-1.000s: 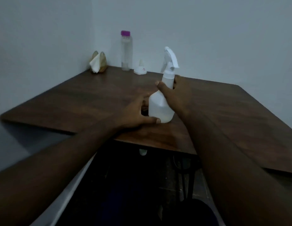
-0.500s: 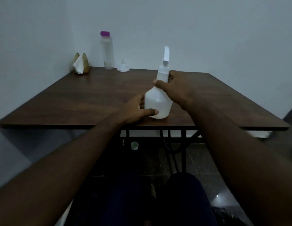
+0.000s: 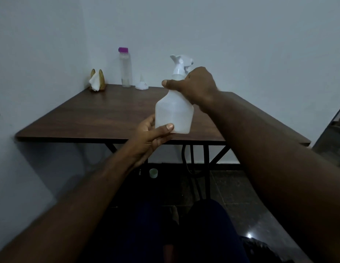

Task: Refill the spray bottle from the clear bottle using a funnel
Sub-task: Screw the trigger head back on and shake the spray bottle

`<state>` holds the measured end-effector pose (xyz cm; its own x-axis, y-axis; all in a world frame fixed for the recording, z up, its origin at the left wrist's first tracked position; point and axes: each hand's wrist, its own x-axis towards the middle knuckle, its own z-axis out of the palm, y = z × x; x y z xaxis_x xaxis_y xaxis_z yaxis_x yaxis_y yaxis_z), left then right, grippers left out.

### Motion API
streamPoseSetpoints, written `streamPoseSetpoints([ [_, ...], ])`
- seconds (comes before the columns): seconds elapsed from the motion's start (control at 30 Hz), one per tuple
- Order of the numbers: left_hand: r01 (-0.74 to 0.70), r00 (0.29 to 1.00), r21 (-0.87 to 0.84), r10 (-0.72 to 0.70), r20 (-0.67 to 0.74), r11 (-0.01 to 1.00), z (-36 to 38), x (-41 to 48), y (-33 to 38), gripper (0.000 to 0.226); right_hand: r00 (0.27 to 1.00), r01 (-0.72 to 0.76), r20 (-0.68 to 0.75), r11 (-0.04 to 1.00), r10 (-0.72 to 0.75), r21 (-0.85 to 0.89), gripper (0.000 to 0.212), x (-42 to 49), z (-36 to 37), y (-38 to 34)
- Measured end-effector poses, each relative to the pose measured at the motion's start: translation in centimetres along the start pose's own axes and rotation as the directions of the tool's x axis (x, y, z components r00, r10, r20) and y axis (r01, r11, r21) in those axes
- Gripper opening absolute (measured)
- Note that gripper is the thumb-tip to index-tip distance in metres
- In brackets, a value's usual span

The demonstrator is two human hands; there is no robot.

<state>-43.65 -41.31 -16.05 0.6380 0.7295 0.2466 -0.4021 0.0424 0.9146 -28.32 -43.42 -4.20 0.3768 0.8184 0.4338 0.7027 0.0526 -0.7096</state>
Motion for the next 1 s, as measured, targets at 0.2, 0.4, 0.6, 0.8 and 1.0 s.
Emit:
streamPoseSetpoints([
  [0.2,0.057,0.989,-0.292,-0.014,0.145,0.955,1.0,-1.7,0.5,0.058,0.999,0.047,0.017,0.999,-0.047,0.015,0.043,-1.1,-0.4,-1.4],
  [0.4,0.089,0.982,-0.479,0.002,0.187,0.873,1.4,-2.2,0.0,0.060,0.994,0.066,0.078,0.987,-0.078,0.147,0.044,-2.2,-1.1,-1.6],
  [0.6,0.083,0.983,-0.541,0.020,0.182,0.837,0.8,-1.9,-0.9,0.065,0.981,0.090,0.163,0.991,-0.104,0.096,0.038,-2.8,-1.8,-2.5],
  [0.8,0.102,0.977,-0.569,0.024,0.210,0.816,-0.1,-2.4,-0.7,0.072,0.973,0.104,0.179,0.973,-0.142,0.208,0.030,-3.9,-2.5,-3.6],
  [1.0,0.190,0.958,-0.615,-0.008,0.286,0.765,-0.6,-2.9,-0.9,0.081,0.987,0.067,0.116,0.946,-0.108,0.316,0.020,-5.0,-2.5,-4.4],
])
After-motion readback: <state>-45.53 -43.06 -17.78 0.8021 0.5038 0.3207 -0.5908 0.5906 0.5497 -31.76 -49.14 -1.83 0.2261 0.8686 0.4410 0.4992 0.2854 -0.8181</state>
